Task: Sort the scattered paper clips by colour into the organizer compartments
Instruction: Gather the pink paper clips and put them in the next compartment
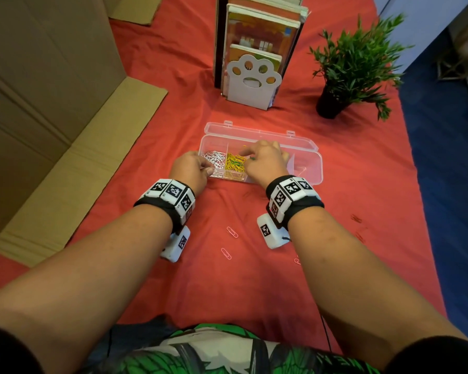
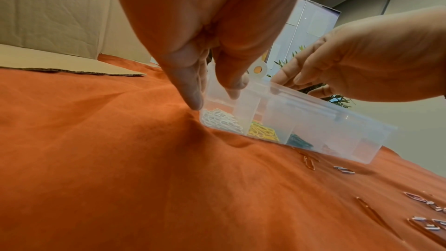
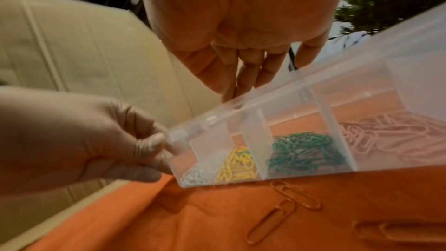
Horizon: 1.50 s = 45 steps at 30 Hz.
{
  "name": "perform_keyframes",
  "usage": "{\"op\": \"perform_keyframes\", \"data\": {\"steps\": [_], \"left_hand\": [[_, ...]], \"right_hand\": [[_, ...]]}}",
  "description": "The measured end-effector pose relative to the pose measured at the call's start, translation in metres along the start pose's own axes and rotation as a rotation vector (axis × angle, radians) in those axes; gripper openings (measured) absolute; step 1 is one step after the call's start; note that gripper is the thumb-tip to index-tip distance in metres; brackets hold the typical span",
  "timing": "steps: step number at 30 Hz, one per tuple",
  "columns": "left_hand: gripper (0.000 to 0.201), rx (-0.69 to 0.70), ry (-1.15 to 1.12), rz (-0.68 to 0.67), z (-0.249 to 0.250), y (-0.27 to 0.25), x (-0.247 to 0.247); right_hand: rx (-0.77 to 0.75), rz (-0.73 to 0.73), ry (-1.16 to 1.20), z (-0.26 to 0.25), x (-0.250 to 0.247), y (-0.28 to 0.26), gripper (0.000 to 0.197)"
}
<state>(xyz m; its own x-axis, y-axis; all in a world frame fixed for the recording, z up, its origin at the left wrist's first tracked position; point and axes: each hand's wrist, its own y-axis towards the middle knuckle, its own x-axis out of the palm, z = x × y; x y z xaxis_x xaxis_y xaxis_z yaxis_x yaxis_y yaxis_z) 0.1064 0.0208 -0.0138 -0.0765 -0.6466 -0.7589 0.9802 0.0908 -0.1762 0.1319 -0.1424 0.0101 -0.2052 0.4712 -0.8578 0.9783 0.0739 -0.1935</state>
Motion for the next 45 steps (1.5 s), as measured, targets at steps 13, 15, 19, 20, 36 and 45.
{"op": "perform_keyframes", "data": {"steps": [13,15,19,20,36,45], "left_hand": [[0.017,-0.03,-0.023,-0.011,-0.002,0.002,0.003],[0.018,-0.028,-0.015,-0.009,-0.001,0.002,0.003],[0.016,-0.021,-0.018,-0.008,-0.001,0.001,0.002],[0.016,-0.024,-0.02,-0.004,-0.001,0.001,0.002],[0.027,0.066,-0.072,0.02,-0.006,-0.006,0.004],[0.026,0.039,-0.006,0.089,0.005,0.006,0.005]], "right_hand": [[-0.01,-0.175,-0.259,-0.005,0.018,0.001,0.046],[0.011,-0.191,-0.235,-0.005,0.02,0.003,0.047],[-0.021,-0.202,-0.239,-0.006,0.014,0.003,0.037],[-0.03,-0.184,-0.209,-0.005,0.012,0.003,0.033],[0.164,0.095,0.131,0.067,-0.028,-0.037,0.033],[0.438,0.253,0.309,0.112,-0.039,-0.042,0.046]]}}
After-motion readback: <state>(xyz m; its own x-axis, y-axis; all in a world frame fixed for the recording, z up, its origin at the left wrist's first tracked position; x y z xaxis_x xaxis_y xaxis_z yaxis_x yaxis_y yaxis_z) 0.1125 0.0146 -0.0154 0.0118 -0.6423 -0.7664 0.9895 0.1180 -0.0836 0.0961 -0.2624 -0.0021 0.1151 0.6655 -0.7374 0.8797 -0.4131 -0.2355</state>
